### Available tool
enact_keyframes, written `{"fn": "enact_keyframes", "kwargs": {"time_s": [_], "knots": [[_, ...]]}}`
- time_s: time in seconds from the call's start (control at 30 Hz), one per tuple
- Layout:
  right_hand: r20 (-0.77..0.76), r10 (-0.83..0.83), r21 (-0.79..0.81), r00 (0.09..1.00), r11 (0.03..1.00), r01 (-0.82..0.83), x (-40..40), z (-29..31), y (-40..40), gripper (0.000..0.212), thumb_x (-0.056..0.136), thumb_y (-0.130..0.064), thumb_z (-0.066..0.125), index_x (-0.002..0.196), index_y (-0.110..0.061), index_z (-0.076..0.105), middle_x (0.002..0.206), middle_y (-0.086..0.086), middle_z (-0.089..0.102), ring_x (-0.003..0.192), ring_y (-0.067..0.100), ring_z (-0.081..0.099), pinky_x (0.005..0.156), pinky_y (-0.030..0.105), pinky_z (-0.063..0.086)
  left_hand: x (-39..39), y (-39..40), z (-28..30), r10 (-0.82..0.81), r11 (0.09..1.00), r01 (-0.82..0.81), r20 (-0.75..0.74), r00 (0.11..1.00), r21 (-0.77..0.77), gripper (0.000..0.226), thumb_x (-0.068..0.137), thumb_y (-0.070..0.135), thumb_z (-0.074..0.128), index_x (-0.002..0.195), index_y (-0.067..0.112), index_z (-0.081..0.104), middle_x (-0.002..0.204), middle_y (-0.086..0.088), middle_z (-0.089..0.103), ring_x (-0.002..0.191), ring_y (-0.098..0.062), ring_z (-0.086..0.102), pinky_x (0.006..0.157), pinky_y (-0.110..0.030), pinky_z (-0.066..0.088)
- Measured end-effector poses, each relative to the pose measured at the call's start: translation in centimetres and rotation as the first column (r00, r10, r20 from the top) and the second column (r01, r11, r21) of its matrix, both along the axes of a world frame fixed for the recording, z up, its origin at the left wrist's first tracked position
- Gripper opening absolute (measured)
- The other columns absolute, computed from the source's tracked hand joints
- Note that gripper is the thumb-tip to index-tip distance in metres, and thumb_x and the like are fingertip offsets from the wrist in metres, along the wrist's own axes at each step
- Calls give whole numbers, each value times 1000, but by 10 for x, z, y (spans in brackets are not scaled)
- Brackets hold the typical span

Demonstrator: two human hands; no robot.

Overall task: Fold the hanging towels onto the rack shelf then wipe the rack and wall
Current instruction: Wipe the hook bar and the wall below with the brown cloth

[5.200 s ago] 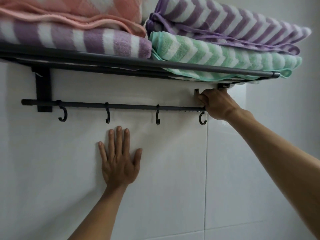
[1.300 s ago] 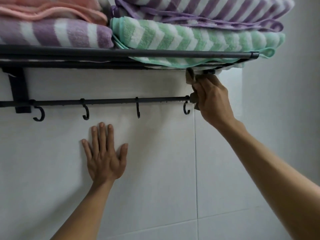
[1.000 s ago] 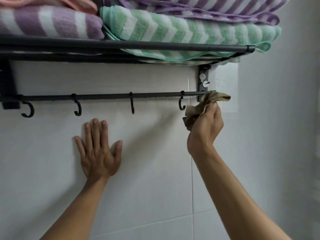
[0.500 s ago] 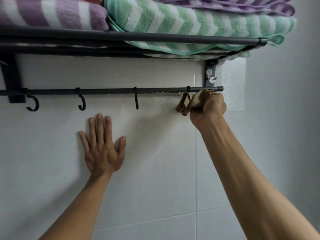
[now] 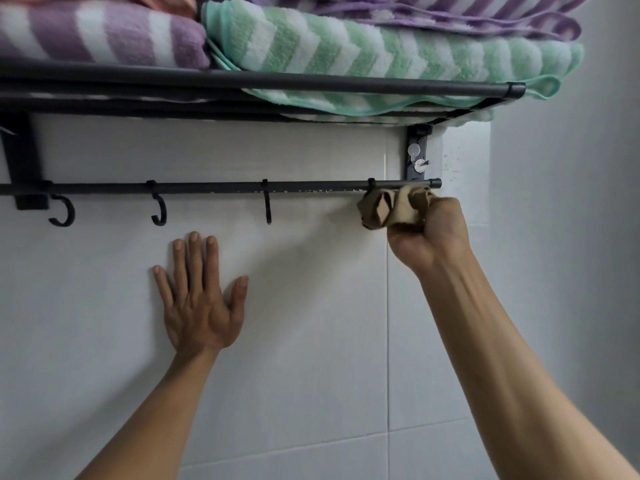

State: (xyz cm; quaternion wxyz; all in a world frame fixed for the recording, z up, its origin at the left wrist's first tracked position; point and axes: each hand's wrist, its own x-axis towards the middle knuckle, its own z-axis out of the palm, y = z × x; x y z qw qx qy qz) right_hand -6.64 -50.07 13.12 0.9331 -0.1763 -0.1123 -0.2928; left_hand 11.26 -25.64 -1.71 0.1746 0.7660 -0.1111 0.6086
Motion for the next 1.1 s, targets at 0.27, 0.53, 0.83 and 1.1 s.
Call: {"fn": "enact_keyframes", "kwargs": {"time_s": [0.27,0.53,0.83,1.1], "knots": [[2,6,-6,1000,1000,-6,-1,9,-5,33,80,16,22,72,-8,44,56,6,44,31,15,43,35,17,41,-2,-2,0,-11,1000,11,-16,1000,-4,78,98,56,28,162,15,11,170,-5,4,157,-25,-1,123,-60,3],[-48,-74,-134,996,989,67,-3,-16,2,29,72,15,27,65,-5,47,63,14,54,58,30,61,55,44,56,-2,-2,-1,-15,1000,15,-20,1000,2,79,98,56,28,162,15,9,170,-5,3,157,-25,-2,123,-60,2],[37,-30,-77,999,997,32,-19,-2,19,28,57,14,27,65,-7,43,47,7,47,30,15,47,35,18,43,-2,0,-1,-13,1000,13,-6,1000,-6,78,98,56,29,162,15,11,170,-6,5,157,-25,0,123,-59,2],[2,-91,16,996,996,91,-17,13,31,33,65,19,20,60,-7,40,51,9,44,32,20,48,48,28,56,-1,-3,-1,-14,1000,14,16,1000,6,77,98,55,31,161,13,13,170,-7,7,157,-26,2,123,-61,4]]}}
